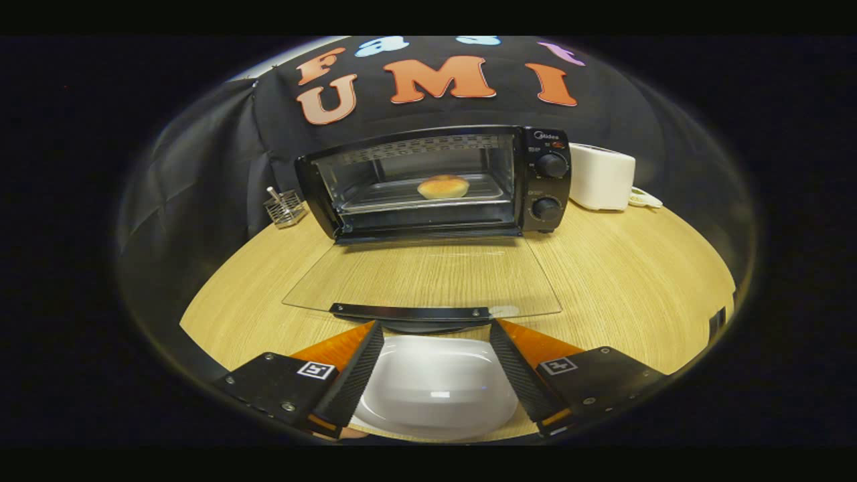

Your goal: Open the toaster oven, put the food inside, and close the toaster oven door.

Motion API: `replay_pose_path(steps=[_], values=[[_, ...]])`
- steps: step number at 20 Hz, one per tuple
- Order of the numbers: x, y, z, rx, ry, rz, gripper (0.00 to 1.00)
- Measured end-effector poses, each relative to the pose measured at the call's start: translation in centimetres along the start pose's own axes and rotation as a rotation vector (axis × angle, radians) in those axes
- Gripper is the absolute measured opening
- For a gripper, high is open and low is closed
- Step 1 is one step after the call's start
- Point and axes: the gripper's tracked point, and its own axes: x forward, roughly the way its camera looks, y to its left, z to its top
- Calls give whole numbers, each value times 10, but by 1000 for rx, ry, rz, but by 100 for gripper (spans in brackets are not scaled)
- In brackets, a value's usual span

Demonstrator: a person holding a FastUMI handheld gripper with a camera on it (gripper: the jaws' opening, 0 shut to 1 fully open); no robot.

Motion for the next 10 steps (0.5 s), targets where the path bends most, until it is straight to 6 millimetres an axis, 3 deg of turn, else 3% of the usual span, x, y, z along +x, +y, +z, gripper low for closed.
replay_pose_path(steps=[8, 10], values=[[4, 1, -9, -24, 35, -24, 94], [5, -7, -1, -8, 4, -59, 95]])
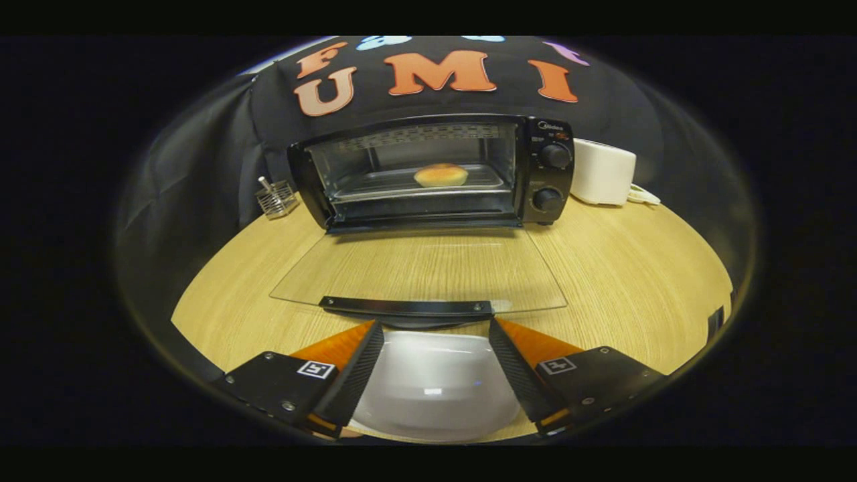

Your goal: Open the toaster oven, put the food inside, and close the toaster oven door.

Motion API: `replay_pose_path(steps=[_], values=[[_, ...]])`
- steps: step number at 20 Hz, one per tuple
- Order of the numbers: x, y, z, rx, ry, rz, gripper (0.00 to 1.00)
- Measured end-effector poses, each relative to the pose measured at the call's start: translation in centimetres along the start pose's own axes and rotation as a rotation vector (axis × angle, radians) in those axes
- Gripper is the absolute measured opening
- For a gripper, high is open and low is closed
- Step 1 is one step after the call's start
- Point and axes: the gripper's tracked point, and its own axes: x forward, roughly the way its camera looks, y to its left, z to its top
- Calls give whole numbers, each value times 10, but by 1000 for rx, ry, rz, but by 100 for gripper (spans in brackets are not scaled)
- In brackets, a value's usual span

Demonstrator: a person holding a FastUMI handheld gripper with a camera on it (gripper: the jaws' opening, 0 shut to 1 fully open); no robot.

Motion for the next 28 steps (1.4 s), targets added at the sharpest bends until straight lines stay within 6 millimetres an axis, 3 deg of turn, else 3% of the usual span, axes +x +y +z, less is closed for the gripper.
replay_pose_path(steps=[9, 22, 28], values=[[-14, 3, 40, 46, -113, -5, 93], [-23, 5, 64, 59, -197, -13, 90], [-29, 13, 96, 28, -292, -6, 90]])
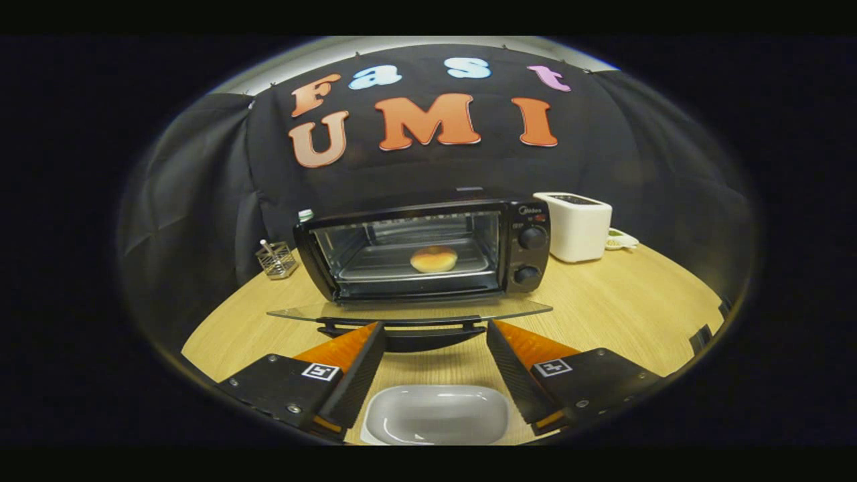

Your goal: Open the toaster oven, put the food inside, and close the toaster oven door.

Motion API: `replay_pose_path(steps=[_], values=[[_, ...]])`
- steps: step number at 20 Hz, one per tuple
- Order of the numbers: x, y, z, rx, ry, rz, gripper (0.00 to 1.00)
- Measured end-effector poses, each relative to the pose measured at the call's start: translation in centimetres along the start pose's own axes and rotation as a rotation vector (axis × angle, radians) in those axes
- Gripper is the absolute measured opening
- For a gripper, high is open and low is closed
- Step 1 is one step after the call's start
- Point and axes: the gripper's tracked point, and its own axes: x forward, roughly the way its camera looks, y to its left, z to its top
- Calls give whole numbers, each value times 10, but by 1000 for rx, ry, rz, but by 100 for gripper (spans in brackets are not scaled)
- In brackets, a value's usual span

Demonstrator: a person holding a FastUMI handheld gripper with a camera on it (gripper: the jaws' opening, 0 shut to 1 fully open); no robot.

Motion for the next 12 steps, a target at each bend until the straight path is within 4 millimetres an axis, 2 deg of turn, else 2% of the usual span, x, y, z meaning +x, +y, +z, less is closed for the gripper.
replay_pose_path(steps=[8, 12], values=[[13, 5, 53, -55, -173, 2, 89], [27, 6, 67, -84, -212, 6, 88]])
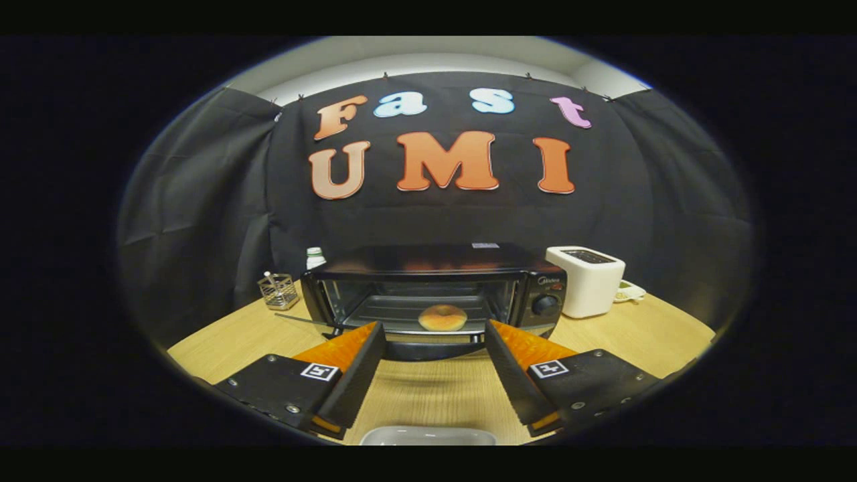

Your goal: Open the toaster oven, put the food inside, and close the toaster oven door.

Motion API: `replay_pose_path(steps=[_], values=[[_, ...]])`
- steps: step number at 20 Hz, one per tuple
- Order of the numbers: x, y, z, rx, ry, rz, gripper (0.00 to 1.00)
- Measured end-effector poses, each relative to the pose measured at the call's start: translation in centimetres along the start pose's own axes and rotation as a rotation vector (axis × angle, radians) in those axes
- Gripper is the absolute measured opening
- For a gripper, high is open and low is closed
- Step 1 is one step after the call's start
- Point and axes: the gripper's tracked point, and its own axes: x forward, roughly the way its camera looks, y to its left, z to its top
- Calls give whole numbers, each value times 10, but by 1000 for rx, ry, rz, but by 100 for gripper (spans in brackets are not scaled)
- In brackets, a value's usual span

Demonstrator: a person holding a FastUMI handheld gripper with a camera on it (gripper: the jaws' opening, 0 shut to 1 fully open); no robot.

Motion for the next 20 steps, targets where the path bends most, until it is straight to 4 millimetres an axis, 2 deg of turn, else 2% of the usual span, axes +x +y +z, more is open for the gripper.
replay_pose_path(steps=[3, 12, 20], values=[[7, 0, 11, -4, -58, -3, 87], [49, -2, 37, 10, -156, -6, 86], [79, -1, 55, -73, -256, -34, 86]])
